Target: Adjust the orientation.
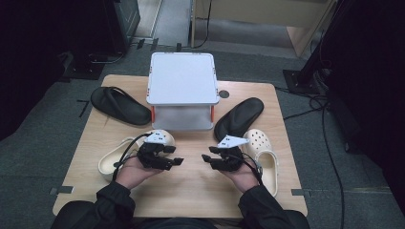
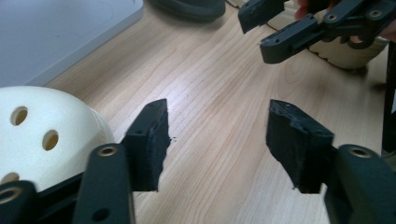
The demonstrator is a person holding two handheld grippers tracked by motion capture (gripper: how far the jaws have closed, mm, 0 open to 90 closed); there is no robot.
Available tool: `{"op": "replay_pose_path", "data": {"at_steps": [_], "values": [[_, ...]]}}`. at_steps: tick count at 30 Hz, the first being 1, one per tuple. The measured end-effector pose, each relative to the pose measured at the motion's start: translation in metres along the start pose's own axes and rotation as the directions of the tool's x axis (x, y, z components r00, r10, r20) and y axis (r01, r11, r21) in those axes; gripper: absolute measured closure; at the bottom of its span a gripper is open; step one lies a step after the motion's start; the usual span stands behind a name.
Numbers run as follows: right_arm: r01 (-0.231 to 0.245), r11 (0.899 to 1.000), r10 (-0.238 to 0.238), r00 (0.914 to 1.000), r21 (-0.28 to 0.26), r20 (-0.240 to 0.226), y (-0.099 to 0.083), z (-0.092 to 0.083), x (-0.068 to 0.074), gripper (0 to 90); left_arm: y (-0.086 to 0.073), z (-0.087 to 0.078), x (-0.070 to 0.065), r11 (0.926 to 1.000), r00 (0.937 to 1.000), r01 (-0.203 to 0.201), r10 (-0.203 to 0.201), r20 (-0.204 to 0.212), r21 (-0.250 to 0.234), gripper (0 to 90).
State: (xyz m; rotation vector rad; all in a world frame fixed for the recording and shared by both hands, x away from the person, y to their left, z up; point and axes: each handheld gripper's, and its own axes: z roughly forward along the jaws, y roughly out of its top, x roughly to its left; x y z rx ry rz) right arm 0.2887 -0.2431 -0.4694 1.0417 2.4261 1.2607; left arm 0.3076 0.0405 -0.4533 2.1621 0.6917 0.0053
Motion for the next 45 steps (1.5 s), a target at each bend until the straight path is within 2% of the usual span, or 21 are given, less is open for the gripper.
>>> {"op": "replay_pose_path", "data": {"at_steps": [3, 7, 10, 13, 17, 22, 24, 27, 29, 30, 33, 36, 41, 45], "values": [[-0.004, 1.0, 0.004, 1.0, -0.003, 0.003, 0.0, -0.001, 0.001, 54.2, -0.001, -0.001, -0.001, 0.9998, 0.9998, -0.016, 0.016, -0.008, 0.013, 43.7], [0.0, 1.0, 0.0, 1.0, -0.029, 0.007, 0.0, -0.005, -0.002, 54.1, -0.002, -0.002, 0.001, 0.9997, 0.9999, -0.012, 0.012, -0.009, 0.021, 42.9], [-0.001, 0.999, 0.002, 1.0, -0.035, 0.01, 0.0, -0.006, -0.006, 54.9, -0.001, -0.003, 0.001, 0.9999, 1.0, 0.002, -0.002, -0.001, 0.012, 42.3], [-0.008, 0.999, 0.008, 1.0, -0.031, 0.003, -0.001, -0.007, -0.008, 54.9, -0.002, -0.002, 0.002, 0.9998, 1.0, -0.004, 0.004, -0.005, 0.022, 42.1], [-0.013, 0.999, 0.013, 0.9998, -0.033, -0.018, -0.001, -0.005, -0.011, 54.8, -0.001, -0.003, 0.003, 1.0, 1.0, 0.006, -0.006, 0.005, 0.006, 42.1], [0.006, 0.999, -0.008, 0.9983, -0.037, -0.057, 0.0, -0.005, -0.009, 55.5, -0.001, -0.001, 0.002, 0.9999, 0.9999, 0.006, -0.006, 0.01, 0.016, 41.7], [-0.014, 0.999, 0.012, 0.998, -0.041, -0.062, 0.001, -0.005, -0.009, 55.6, 0.0, -0.003, 0.001, 0.9999, 0.9999, 0.008, -0.008, 0.008, 0.012, 41.6], [-0.012, 0.999, 0.01, 0.9991, -0.049, -0.042, 0.001, -0.005, -0.009, 56.5, 0.001, -0.009, 0.001, 0.9987, 0.9978, 0.042, -0.041, 0.052, -0.027, 40.8], [-0.012, 0.999, 0.01, 0.9991, -0.052, -0.04, 0.001, -0.005, -0.009, 56.8, 0.001, -0.011, 0.001, 0.9984, 0.998, 0.041, -0.039, 0.05, -0.04, 41.6], [-0.014, 0.999, 0.012, 0.9986, -0.042, -0.051, 0.001, -0.004, -0.008, 56.9, 0.002, -0.014, 0.001, 0.9994, 0.9994, 0.019, -0.018, 0.03, -0.028, 41.7], [-0.002, 1.0, 0.001, 0.9987, -0.018, -0.051, 0.001, -0.001, -0.005, 56.8, 0.003, -0.018, 0.0, 0.9998, 0.9998, -0.019, 0.019, 0.006, -0.007, 41.9], [0.01, 1.0, -0.012, 0.9979, -0.023, -0.064, 0.002, 0.0, -0.003, 56.6, 0.004, -0.024, 0.001, 0.9991, 0.9991, -0.043, 0.043, -0.002, 0.006, 42.8], [0.008, 1.0, -0.008, 0.9975, -0.006, -0.071, 0.002, 0.002, -0.004, 54.4, 0.007, -0.039, 0.007, 0.9987, 0.999, -0.043, 0.043, -0.01, -0.028, 42.9], [-0.013, 1.0, 0.014, 0.9962, 0.011, -0.086, 0.001, 0.005, -0.005, 54.7, 0.008, -0.048, 0.014, 0.9986, 0.9985, -0.045, 0.044, -0.033, -0.026, 43.0]]}}
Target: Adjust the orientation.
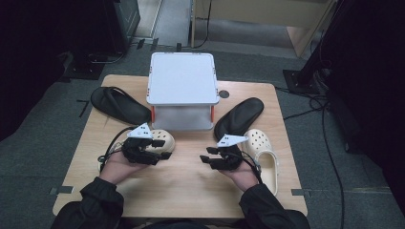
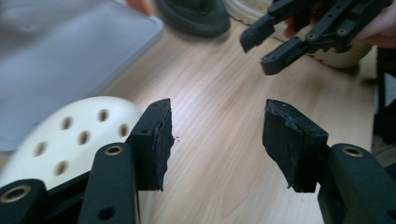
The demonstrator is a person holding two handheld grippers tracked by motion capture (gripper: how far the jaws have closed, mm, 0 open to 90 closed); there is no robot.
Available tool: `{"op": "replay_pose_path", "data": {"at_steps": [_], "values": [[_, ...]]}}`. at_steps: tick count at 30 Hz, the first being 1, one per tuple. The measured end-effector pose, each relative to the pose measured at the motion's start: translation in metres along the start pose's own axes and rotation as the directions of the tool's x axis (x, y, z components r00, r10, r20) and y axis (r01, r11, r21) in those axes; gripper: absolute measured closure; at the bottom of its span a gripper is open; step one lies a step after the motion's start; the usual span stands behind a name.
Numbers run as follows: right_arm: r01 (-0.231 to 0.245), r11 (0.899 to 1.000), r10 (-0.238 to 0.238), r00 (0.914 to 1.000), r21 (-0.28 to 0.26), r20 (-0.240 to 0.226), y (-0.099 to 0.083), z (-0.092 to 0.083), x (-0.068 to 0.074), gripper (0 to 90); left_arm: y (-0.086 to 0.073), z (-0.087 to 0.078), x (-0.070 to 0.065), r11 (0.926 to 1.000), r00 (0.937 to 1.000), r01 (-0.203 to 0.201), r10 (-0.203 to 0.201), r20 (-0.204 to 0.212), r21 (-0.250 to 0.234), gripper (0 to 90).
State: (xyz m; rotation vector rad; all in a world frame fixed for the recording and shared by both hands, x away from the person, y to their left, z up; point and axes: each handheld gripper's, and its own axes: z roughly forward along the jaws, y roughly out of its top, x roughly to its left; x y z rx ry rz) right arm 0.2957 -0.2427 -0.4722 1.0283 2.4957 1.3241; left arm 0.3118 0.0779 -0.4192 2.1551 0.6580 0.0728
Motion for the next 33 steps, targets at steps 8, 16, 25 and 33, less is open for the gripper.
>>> {"op": "replay_pose_path", "data": {"at_steps": [8, 16, 25, 33], "values": [[0.002, 1.0, -0.002, 1.0, -0.015, -0.009, 0.003, 0.0, 0.002, 54.3, -0.005, -0.02, 0.012, 0.9995, 0.9996, 0.024, -0.024, -0.014, -0.022, 43.9], [0.023, 1.0, -0.023, 0.9997, 0.003, -0.013, 0.006, 0.005, 0.002, 53.4, -0.014, -0.037, 0.022, 0.9987, 0.9979, 0.038, -0.039, -0.051, -0.033, 43.3], [0.03, 0.999, -0.029, 0.9992, 0.028, -0.027, 0.009, 0.012, 0.004, 53.3, -0.03, -0.058, 0.036, 0.9952, 0.9912, 0.076, -0.083, -0.104, -0.061, 43.0], [0.049, 0.998, -0.047, 0.9982, 0.039, -0.036, 0.012, 0.017, 0.004, 53.2, -0.043, -0.068, 0.045, 0.9948, 0.9884, 0.079, -0.087, -0.124, -0.064, 42.0]]}}
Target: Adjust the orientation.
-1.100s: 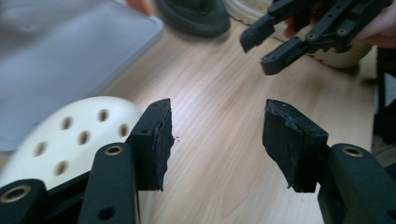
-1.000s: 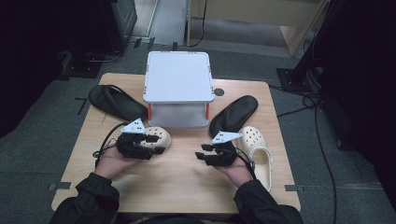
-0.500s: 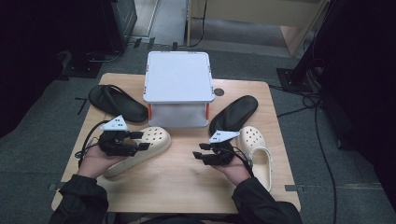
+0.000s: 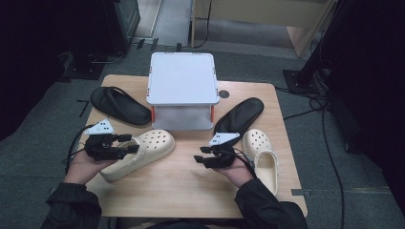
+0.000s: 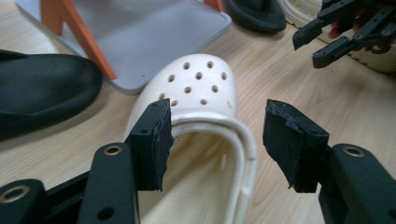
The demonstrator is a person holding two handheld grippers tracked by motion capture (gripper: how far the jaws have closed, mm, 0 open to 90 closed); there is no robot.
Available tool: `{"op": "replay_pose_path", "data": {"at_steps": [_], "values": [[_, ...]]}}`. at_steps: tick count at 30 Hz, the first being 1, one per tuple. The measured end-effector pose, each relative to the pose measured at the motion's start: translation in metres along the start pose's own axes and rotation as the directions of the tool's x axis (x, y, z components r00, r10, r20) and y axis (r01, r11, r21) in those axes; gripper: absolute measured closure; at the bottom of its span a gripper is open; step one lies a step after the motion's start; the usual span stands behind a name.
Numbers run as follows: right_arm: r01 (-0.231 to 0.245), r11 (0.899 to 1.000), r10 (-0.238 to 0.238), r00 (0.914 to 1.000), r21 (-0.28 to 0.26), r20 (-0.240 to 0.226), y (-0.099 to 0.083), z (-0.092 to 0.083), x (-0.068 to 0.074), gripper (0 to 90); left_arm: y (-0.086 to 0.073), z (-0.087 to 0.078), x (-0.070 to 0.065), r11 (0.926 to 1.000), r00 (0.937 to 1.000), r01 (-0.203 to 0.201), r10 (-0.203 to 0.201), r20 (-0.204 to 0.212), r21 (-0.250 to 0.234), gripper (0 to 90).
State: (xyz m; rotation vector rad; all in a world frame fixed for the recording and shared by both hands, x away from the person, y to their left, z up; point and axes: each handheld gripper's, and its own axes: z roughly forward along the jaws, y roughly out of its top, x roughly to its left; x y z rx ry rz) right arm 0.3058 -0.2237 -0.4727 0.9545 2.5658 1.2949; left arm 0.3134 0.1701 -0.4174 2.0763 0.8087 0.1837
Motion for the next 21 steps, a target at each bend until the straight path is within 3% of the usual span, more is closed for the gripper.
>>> {"op": "replay_pose_path", "data": {"at_steps": [11, 21], "values": [[0.002, 1.0, -0.002, 1.0, 0.008, 0.001, 0.0, 0.001, 0.0, 53.3, -0.013, 0.003, 0.03, 0.9999, 0.9999, 0.015, -0.015, 0.005, 0.003, 40.1], [0.0, 1.0, 0.0, 1.0, 0.018, 0.005, -0.001, 0.0, 0.0, 53.0, -0.023, 0.022, 0.05, 0.9973, 0.9992, 0.029, -0.031, 0.024, 0.068, 40.8]]}}
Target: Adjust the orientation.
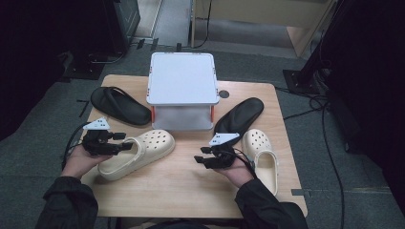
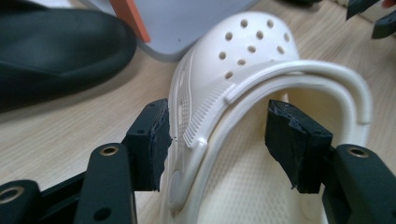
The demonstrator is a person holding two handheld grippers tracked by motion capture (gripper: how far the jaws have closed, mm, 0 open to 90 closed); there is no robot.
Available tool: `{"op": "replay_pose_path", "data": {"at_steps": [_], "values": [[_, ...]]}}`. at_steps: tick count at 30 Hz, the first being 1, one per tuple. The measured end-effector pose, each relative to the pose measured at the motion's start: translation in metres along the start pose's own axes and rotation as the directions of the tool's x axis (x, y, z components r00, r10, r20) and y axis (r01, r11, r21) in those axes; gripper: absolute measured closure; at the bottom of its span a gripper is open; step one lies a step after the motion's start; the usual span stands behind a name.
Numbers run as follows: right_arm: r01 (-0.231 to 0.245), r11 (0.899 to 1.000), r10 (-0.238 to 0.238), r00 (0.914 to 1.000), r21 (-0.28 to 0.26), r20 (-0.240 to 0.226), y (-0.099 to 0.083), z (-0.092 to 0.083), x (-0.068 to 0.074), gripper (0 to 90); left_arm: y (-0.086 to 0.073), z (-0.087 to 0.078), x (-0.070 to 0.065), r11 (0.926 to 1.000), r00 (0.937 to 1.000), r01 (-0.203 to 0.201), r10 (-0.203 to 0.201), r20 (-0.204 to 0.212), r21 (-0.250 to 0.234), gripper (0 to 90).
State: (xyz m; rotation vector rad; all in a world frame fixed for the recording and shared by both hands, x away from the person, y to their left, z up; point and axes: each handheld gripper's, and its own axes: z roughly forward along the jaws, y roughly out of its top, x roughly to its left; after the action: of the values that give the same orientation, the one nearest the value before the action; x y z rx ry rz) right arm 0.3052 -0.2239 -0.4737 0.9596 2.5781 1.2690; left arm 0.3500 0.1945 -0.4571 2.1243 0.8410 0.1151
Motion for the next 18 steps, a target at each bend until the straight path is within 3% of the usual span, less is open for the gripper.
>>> {"op": "replay_pose_path", "data": {"at_steps": [3, 7, 10, 18], "values": [[0.002, 1.0, -0.002, 1.0, 0.002, -0.002, 0.0, 0.001, 0.001, 53.0, 0.0, 0.009, 0.0, 0.9997, 0.9998, -0.012, 0.012, 0.013, 0.02, 42.1], [0.002, 1.0, -0.002, 1.0, 0.009, 0.001, -0.001, 0.002, 0.001, 52.9, 0.0, 0.015, 0.003, 0.9996, 0.9998, 0.002, -0.003, 0.018, 0.028, 45.6], [0.003, 1.0, -0.003, 1.0, 0.014, 0.002, -0.001, 0.002, 0.001, 52.9, 0.002, 0.017, 0.007, 0.9993, 0.9998, 0.016, -0.017, 0.011, 0.034, 48.5], [0.001, 1.0, -0.001, 1.0, 0.01, 0.007, -0.003, 0.001, 0.001, 53.0, 0.004, 0.018, 0.007, 0.9995, 0.9999, 0.002, -0.003, 0.015, 0.032, 60.3]]}}
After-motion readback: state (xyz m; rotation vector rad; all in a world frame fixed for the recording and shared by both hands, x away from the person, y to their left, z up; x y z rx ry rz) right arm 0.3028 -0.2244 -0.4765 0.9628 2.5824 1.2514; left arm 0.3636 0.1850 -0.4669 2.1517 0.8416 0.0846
